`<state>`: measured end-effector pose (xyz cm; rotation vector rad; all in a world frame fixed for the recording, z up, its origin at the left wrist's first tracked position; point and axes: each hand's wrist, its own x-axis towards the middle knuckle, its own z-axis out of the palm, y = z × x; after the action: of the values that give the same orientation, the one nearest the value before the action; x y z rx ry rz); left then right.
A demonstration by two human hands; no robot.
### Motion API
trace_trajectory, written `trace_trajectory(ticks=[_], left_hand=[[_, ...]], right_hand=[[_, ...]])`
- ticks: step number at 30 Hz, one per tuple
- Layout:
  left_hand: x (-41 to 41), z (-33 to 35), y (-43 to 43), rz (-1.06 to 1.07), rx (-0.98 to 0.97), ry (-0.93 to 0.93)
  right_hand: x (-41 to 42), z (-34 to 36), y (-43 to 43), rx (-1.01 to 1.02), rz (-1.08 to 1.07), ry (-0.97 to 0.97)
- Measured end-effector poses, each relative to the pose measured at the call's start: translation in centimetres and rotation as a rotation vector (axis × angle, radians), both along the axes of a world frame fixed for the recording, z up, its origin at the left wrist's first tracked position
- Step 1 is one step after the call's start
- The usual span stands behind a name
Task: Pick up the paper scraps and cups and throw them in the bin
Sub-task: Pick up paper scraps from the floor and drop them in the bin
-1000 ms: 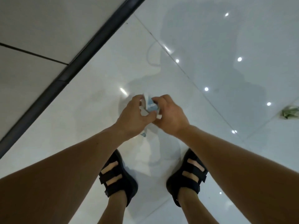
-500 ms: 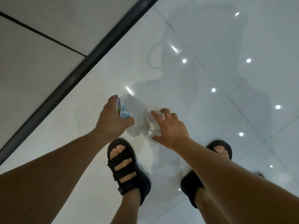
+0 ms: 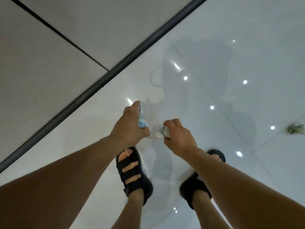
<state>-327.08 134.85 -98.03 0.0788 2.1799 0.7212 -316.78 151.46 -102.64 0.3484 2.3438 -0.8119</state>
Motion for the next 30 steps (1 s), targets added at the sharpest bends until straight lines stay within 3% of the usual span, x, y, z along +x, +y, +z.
trace_trajectory(ticks=[6,15,22,30], left_hand=[[-3.1,14.3,2.0,-0.075,0.045,-0.02],[-4.3,35.8,-0.5,-0.038,-0.006,0.133],[3.7,48.8,-3.6,0.176,-0.057,0.181],[17.9,58.2,-9.5,0.505,-0.07,0.175]], right_hand=[[-4.8,15.3,2.0,0.093,0.062,0.13],[-7.9,37.8,1.1,0.085,0.146,0.155],[-4.9,50.4,-1.2,0.068,0.342,0.234],[0.7,60.7,-6.7,0.087,0.707,0.268]])
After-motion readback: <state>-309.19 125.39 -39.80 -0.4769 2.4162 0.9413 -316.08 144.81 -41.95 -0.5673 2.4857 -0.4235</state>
